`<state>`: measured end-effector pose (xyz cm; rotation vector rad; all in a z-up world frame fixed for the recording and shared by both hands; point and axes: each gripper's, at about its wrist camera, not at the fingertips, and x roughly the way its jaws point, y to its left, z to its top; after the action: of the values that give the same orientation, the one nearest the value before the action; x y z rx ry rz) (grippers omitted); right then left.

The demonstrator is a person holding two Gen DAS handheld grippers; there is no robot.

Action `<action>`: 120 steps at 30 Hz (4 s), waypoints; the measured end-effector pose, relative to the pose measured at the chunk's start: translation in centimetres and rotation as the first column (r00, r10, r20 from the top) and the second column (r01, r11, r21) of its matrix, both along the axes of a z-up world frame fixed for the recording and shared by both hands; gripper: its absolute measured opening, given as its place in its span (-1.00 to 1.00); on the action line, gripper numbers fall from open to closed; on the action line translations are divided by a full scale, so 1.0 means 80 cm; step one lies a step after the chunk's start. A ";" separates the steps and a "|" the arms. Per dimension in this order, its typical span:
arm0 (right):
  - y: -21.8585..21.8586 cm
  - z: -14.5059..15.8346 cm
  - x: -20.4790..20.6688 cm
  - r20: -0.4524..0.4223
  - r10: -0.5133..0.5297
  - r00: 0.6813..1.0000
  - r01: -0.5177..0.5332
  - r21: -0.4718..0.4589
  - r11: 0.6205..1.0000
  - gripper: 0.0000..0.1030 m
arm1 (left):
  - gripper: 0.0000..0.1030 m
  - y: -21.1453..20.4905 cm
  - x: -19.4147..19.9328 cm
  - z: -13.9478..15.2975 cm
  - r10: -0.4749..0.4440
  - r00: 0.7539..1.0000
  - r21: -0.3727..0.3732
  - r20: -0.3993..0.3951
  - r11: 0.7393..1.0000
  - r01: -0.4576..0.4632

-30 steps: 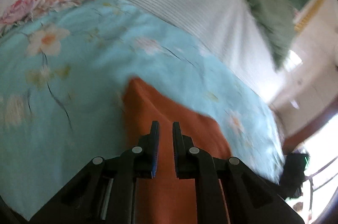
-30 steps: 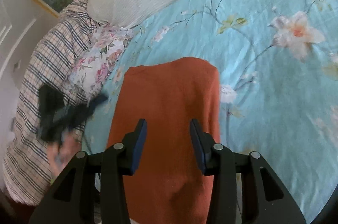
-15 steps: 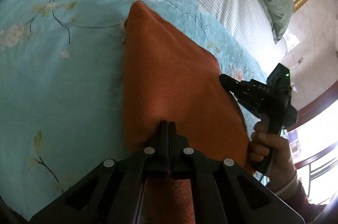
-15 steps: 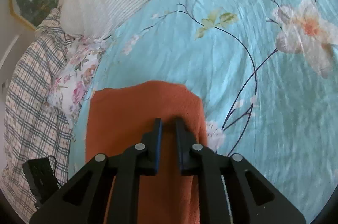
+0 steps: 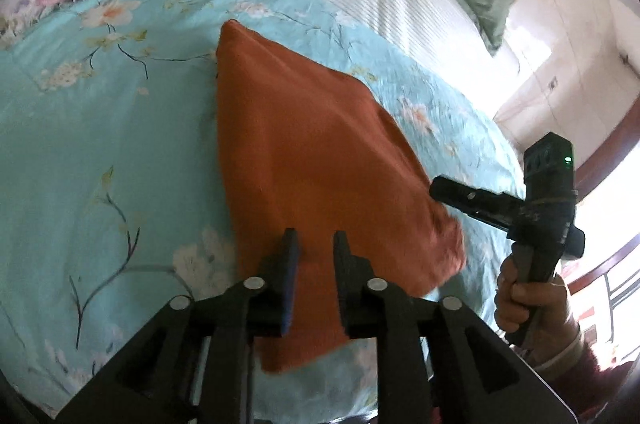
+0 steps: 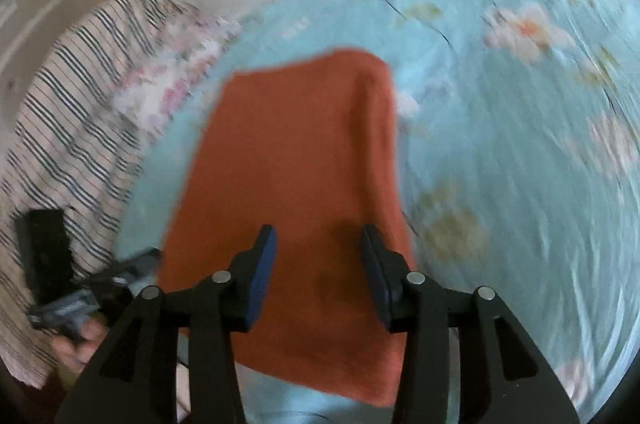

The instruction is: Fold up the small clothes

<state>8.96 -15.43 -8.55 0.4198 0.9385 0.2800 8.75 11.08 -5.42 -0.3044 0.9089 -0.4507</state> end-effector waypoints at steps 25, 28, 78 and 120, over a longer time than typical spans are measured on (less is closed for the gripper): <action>0.035 0.043 -0.067 0.082 0.017 0.997 -0.003 -0.170 0.985 0.50 | -0.24 -0.011 -0.038 -0.019 0.065 0.998 0.131 -0.013 0.989 -0.063; 0.042 0.050 -0.088 0.102 0.016 0.995 0.006 -0.212 0.977 0.66 | 0.36 -0.006 -0.052 -0.014 0.100 0.995 0.154 -0.001 0.983 -0.099; 0.072 0.072 -0.105 0.060 0.162 0.985 -0.126 -0.391 0.912 1.00 | 0.66 -0.036 -0.095 0.027 0.154 0.979 0.540 0.131 0.818 -0.201; 0.062 0.075 -0.085 0.049 0.160 0.986 -0.133 -0.351 0.927 1.00 | 0.66 -0.046 -0.086 0.035 0.148 0.984 0.545 0.099 0.819 -0.178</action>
<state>2.15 -10.44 -2.57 0.0124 0.9234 0.2585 1.91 7.38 -2.58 0.1633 0.9135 -0.0205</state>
